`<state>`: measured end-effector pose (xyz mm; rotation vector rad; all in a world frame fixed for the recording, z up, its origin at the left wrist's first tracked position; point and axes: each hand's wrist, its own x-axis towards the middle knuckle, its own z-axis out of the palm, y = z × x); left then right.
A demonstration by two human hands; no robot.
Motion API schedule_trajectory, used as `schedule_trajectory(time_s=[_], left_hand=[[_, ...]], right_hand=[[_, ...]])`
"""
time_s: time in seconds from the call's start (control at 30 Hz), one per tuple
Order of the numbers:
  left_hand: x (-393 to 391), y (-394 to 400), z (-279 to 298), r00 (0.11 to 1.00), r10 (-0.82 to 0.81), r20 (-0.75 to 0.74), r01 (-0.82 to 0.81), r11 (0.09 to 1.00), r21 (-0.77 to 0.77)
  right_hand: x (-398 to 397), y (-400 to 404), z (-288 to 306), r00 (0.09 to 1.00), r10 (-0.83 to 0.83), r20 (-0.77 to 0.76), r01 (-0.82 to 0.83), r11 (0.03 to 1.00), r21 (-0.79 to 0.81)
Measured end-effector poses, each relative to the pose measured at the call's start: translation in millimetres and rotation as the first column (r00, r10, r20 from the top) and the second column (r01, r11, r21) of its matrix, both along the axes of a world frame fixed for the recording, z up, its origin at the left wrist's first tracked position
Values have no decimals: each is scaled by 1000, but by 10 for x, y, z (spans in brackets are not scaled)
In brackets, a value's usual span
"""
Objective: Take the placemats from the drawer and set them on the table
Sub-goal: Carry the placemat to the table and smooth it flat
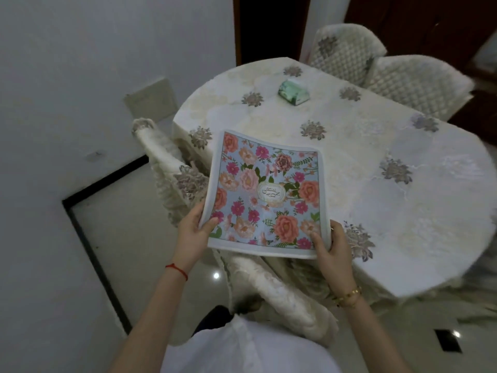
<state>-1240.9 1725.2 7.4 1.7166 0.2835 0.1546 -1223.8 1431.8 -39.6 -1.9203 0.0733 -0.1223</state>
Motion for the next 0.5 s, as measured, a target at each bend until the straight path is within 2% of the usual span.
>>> schedule_trajectory(time_s=[0.2, 0.5], left_hand=[[908, -68, -175, 967, -251, -40, 252, 967, 36], [2097, -419, -502, 841, -522, -143, 538, 834, 119]], right_hand=[[192, -7, -176, 965, -252, -68, 251, 968, -21], [598, 41, -355, 830, -539, -144, 537, 842, -60]])
